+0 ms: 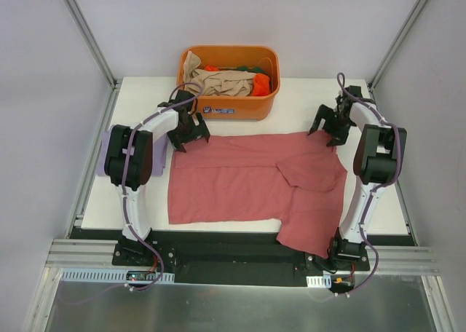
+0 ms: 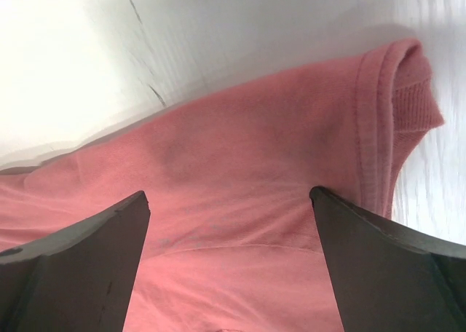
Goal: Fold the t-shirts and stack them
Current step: Fold the flattened tshirt in 1/3 of the way
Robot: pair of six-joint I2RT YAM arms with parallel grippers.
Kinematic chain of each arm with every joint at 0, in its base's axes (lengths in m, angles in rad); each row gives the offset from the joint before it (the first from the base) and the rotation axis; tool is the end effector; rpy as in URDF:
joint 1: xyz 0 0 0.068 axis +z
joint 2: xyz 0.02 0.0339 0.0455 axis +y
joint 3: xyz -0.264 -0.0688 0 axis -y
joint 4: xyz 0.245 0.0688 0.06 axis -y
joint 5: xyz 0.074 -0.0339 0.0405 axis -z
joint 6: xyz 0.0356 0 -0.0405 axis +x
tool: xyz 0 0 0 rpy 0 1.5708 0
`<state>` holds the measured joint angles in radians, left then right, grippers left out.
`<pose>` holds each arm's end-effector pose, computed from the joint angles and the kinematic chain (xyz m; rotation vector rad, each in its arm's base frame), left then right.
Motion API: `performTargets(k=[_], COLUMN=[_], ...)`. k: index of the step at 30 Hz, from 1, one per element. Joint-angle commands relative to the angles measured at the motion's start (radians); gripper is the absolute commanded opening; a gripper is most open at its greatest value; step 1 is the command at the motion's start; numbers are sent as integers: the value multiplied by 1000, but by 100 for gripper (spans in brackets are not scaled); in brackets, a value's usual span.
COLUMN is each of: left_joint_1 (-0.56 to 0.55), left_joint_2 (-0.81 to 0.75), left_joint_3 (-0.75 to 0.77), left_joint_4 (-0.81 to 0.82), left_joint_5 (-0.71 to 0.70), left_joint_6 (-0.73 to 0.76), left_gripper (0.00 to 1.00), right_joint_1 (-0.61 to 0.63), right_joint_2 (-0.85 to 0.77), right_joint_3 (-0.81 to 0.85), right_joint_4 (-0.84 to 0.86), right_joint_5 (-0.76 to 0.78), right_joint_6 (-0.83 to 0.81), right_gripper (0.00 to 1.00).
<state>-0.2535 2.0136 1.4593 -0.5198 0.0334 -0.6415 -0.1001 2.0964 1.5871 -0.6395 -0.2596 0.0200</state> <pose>0.4113 -0.1078 0.1778 -0.5071 2.6400 -0.3355 0.4387 -0.0349 0.1759 0.0864 2.6919 0.3281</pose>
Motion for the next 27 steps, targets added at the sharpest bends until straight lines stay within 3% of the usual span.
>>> performTargets(k=[1,10,15,21,27], left_joint_1=[14,17,14,-35,-127], left_joint_2=[50,85,18,-208,-514], left_joint_3=[44,173,214,20,-368], left_joint_4=[9,-16,-31,-31,-32], left_joint_5=[-64,-109,-89,-96,-139], left_joint_6=[-53,-49,-12,-1,-59], left_gripper=[99,99,99,99,99], right_joint_1=[-12,-15,-18,-18,-32], right_joint_2=[111,175,50,-273,-697], right_joint_3=[123,293,271,-48,-557], right_joint_4=[9,0,6,66,93], right_joint_5=[-4,2,31,118,203], right_joint_6=[-71,-129,-129,-59,207], right_gripper=[96,96,96,96,96])
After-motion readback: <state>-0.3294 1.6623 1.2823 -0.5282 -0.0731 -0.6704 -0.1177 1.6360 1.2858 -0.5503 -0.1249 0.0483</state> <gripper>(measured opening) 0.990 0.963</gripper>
